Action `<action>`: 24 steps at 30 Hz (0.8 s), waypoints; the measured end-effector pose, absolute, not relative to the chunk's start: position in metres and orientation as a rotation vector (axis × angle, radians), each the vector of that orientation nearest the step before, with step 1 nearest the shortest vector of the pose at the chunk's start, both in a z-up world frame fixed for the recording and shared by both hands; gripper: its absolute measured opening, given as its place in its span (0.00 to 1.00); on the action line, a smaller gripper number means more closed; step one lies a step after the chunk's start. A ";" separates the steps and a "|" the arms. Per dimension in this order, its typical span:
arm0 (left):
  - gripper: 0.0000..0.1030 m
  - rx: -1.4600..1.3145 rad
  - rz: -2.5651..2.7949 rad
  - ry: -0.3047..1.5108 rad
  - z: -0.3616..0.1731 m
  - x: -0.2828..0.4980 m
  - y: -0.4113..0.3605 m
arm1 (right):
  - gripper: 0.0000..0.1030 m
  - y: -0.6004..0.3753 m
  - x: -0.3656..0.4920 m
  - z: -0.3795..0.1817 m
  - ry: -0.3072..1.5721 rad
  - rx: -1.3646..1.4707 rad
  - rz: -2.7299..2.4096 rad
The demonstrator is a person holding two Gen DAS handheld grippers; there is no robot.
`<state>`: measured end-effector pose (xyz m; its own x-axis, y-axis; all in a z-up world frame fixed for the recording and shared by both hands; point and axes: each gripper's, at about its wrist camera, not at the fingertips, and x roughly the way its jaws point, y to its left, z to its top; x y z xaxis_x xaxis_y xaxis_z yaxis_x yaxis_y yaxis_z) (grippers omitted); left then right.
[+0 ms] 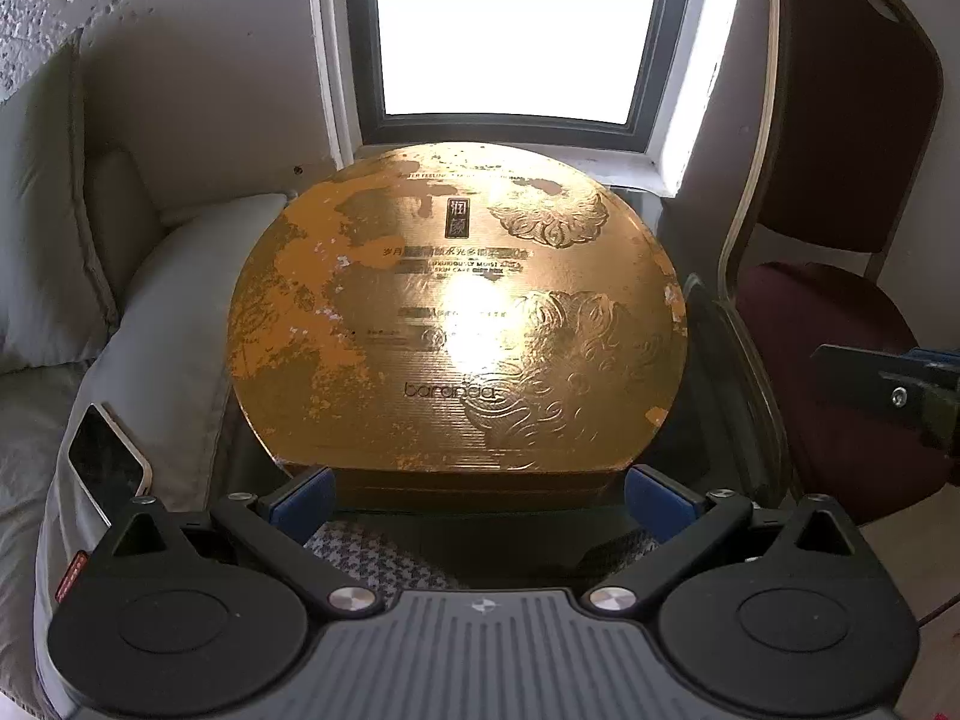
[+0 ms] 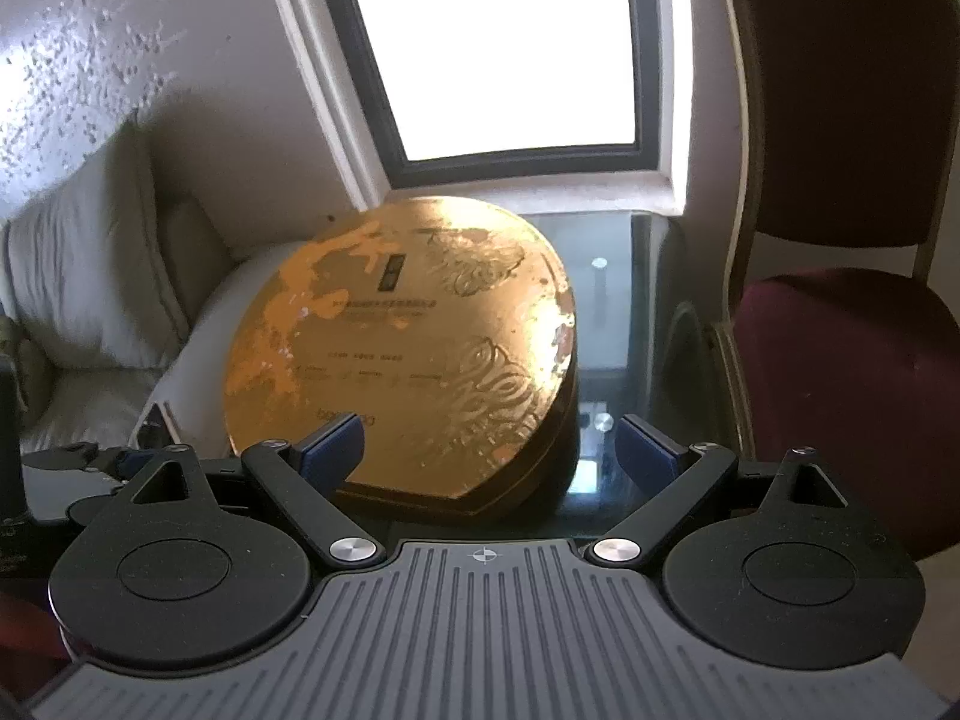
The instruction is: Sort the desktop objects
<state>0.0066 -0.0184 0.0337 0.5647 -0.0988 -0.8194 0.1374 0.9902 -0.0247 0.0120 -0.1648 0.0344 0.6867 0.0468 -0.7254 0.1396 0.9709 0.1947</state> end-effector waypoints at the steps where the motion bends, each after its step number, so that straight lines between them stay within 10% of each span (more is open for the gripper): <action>1: 1.00 0.043 -0.139 0.962 0.033 0.006 -0.017 | 0.92 -0.163 0.012 0.035 0.816 0.241 -0.051; 24: 1.00 0.034 -0.120 0.986 0.029 0.008 -0.013 | 0.92 -0.154 0.012 0.032 0.834 0.246 -0.048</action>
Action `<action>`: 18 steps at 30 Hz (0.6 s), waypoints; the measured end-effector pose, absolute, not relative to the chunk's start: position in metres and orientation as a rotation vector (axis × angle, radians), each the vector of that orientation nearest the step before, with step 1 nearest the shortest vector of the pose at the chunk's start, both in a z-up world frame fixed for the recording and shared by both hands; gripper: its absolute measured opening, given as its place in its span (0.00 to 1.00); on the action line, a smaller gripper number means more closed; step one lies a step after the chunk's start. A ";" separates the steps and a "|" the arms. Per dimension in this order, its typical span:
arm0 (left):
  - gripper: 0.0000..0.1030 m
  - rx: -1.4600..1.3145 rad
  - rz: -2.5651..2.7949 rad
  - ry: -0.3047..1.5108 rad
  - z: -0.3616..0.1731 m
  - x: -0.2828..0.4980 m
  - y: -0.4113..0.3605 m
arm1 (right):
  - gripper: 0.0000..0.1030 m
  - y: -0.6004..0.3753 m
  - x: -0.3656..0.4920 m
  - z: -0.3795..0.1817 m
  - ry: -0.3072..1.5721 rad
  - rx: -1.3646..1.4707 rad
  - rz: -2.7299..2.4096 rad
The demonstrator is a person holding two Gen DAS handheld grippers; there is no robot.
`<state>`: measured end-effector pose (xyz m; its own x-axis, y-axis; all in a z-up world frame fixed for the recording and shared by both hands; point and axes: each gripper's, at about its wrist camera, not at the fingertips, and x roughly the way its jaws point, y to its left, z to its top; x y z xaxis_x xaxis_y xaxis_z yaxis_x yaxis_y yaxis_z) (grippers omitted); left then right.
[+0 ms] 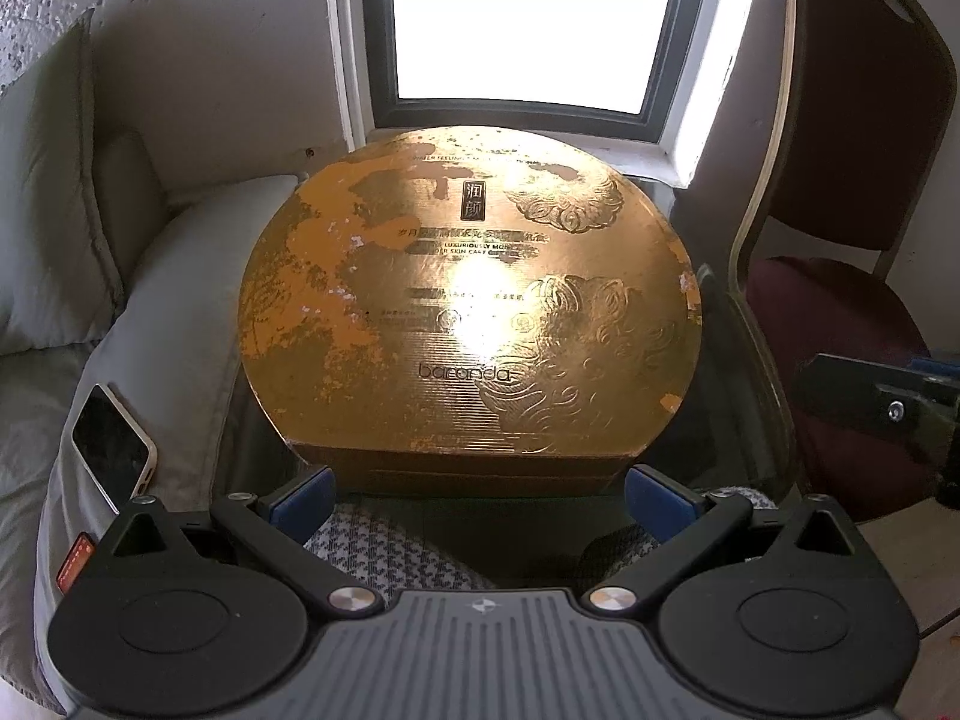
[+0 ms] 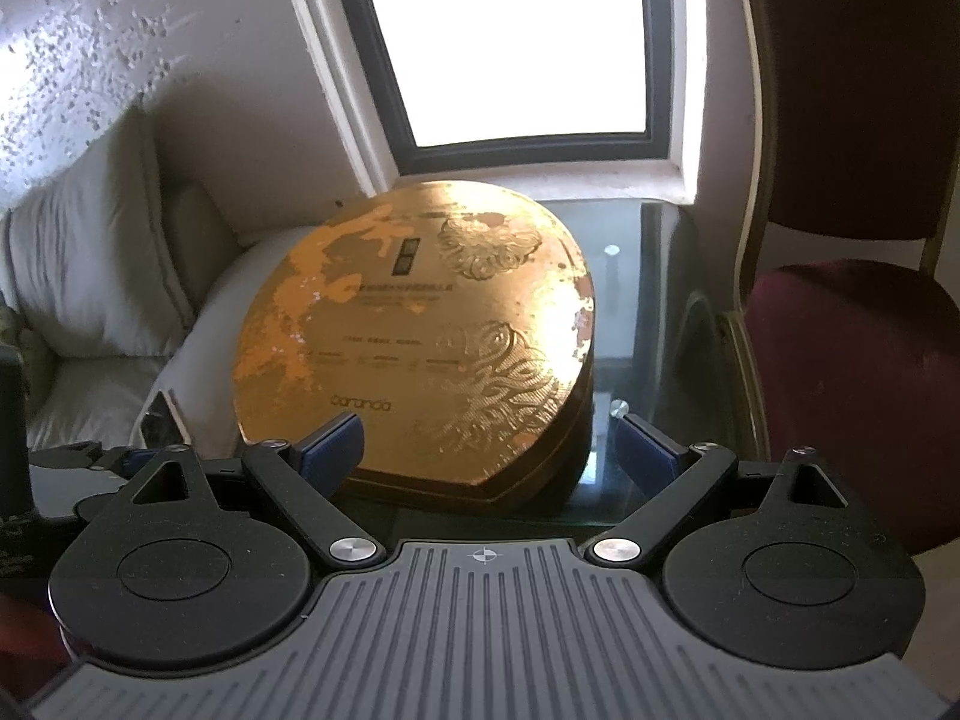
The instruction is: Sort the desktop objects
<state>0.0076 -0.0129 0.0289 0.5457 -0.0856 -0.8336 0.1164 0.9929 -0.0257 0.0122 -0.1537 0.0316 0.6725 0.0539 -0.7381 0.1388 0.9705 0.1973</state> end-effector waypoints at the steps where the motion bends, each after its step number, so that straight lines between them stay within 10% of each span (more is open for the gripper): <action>1: 1.00 0.034 -0.118 0.987 0.029 0.008 -0.013 | 0.92 -0.154 0.012 0.031 0.834 0.249 -0.049; 18: 1.00 0.047 -0.148 0.996 0.025 0.013 -0.022 | 0.92 -0.169 0.011 0.018 0.844 0.299 -0.074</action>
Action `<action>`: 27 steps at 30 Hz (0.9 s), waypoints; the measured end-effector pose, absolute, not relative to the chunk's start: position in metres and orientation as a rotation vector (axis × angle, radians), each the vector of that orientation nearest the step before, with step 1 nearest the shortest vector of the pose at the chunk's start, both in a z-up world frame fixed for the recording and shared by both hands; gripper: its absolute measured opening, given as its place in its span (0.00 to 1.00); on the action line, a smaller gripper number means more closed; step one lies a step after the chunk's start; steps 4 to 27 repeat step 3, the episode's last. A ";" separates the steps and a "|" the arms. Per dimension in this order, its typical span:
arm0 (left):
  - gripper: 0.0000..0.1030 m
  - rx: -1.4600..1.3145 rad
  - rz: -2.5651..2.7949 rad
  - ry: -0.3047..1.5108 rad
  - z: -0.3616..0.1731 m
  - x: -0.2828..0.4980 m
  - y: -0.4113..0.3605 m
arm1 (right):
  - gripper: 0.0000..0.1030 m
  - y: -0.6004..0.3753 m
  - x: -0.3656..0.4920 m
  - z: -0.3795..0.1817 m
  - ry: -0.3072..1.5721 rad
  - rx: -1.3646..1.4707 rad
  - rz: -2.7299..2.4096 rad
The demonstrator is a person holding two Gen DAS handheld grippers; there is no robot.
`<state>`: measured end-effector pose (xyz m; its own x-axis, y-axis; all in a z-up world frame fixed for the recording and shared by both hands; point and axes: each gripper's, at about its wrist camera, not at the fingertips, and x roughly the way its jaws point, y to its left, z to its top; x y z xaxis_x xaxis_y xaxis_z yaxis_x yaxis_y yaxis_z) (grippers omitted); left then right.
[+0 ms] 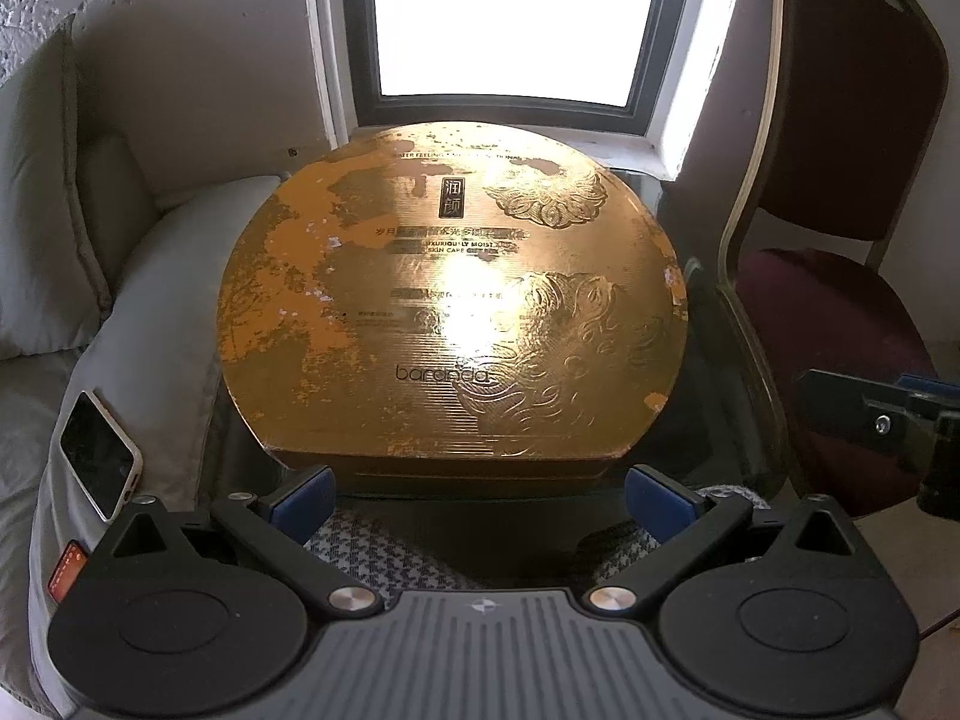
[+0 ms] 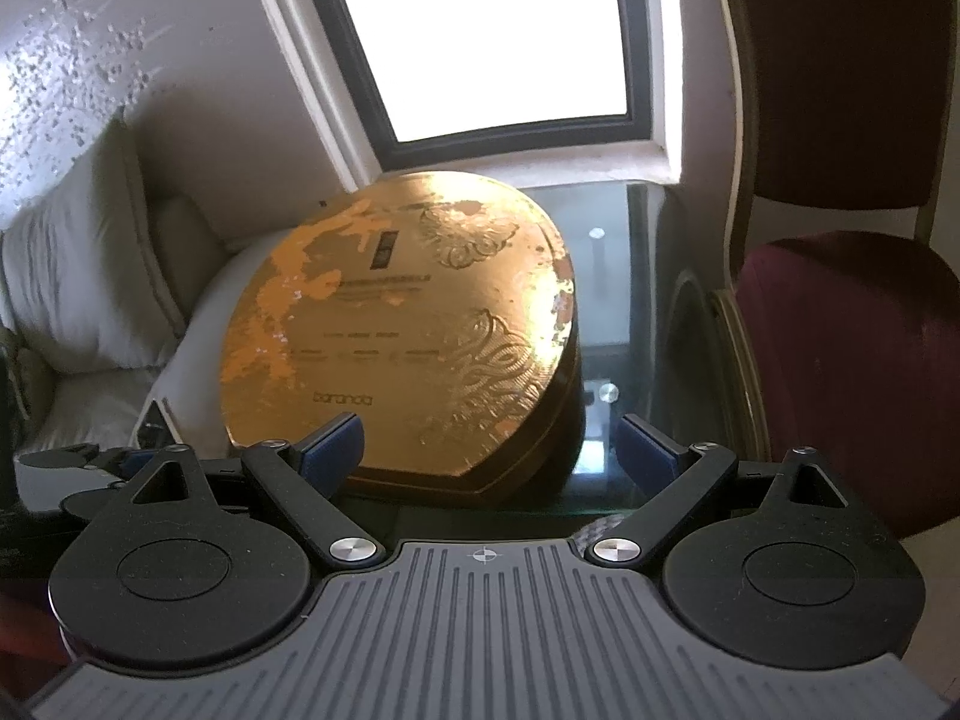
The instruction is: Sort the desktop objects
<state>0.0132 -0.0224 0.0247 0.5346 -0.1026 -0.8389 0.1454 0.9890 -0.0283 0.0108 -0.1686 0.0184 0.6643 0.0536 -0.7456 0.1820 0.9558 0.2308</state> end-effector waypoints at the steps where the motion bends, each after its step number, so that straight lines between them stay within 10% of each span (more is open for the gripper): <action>1: 1.00 0.049 -0.149 0.997 0.024 0.014 -0.023 | 0.92 -0.169 0.011 0.018 0.845 0.301 -0.075; 27: 1.00 0.056 -0.147 0.998 0.023 0.014 -0.024 | 0.92 -0.171 0.011 0.016 0.843 0.308 -0.080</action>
